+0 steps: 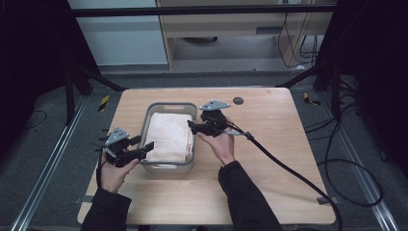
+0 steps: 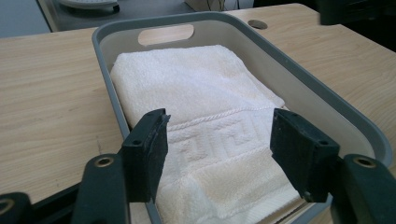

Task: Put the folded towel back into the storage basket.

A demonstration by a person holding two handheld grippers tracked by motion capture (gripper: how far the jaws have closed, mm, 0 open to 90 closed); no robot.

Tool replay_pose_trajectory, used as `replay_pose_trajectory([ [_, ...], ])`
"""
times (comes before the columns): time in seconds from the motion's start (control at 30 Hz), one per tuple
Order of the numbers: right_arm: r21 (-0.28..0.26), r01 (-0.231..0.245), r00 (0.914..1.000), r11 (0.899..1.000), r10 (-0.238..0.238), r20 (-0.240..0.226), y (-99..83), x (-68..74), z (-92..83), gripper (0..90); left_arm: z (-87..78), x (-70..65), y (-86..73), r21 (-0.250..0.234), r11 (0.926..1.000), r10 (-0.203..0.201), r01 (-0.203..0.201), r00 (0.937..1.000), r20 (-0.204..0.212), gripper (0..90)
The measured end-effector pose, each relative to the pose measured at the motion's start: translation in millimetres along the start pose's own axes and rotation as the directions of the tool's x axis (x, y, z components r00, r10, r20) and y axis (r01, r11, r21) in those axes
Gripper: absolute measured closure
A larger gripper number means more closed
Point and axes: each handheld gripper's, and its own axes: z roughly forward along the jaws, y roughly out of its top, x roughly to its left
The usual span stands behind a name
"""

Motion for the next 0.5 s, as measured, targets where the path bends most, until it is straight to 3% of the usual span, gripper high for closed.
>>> replay_pose_trajectory([
  [0.03,0.0,0.0,1.0,1.0,0.0,0.0,0.0,0.0,0.0,25.9,0.0,0.0,0.0,0.0,1.0,0.0,0.0,1.0,0.0,34.6],
  [0.1,-0.009,0.0,1.0,1.0,0.0,-0.001,-8.4,-6.9,-20.3,21.9,-2.9,0.2,-1.7,-0.001,1.0,-0.004,0.004,0.9999,-0.012,33.0],
  [0.2,-0.015,-0.001,1.0,1.0,0.001,0.004,-15.4,-11.5,-33.1,19.8,-4.5,0.5,-3.6,0.001,1.0,-0.008,0.008,0.9999,-0.012,31.1],
  [0.3,-0.037,-0.048,0.9988,0.998,0.048,-0.007,-32.2,-22.9,-58.2,16.5,-6.5,1.1,-9.9,0.01,0.9997,-0.02,0.02,0.9997,-0.01,29.4],
  [0.5,-0.043,-0.08,0.9965,0.996,0.081,0.022,-60.6,-40.5,-85.0,14.6,-15.7,6.0,-15.1,0.0,0.9998,-0.019,0.019,0.9997,-0.014,28.6],
])
